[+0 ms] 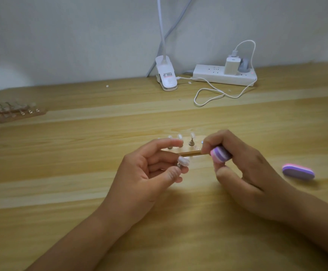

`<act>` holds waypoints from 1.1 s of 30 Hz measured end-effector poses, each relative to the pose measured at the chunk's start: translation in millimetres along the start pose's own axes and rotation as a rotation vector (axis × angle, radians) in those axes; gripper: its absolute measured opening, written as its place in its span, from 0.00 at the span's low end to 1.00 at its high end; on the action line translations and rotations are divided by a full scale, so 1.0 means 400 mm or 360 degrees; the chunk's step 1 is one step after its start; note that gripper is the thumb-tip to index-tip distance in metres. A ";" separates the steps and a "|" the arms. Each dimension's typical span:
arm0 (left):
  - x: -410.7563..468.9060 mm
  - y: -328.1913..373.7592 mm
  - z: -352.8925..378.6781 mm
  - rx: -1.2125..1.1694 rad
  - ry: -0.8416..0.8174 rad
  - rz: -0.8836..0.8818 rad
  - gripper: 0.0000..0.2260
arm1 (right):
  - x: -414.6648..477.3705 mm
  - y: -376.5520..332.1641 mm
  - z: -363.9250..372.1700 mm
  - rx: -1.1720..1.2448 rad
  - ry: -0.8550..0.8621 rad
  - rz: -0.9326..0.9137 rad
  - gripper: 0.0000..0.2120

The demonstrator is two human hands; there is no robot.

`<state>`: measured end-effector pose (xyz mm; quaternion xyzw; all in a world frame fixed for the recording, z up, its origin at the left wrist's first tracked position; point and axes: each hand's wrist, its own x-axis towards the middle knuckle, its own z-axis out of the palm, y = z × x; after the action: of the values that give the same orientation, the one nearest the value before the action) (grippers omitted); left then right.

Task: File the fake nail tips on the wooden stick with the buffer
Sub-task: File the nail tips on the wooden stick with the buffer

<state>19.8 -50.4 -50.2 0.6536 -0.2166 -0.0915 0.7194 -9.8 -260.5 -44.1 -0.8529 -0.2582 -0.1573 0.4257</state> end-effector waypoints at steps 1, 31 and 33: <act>0.000 0.001 0.000 0.0011 -0.0013 -0.0001 0.18 | -0.001 -0.001 0.002 -0.0038 -0.0020 -0.0020 0.10; 0.022 0.001 -0.047 0.1331 0.0467 0.0238 0.17 | 0.063 0.122 -0.037 -0.0153 0.0264 0.0264 0.03; 0.028 -0.003 -0.063 0.1403 0.0464 0.0120 0.18 | 0.066 0.134 -0.027 -0.0255 0.0239 0.0261 0.04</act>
<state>40.9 -32.4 -50.4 0.8947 -0.1552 0.1283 0.3987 42.0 -288.3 -59.4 -0.8881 -0.1417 -0.2055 0.3859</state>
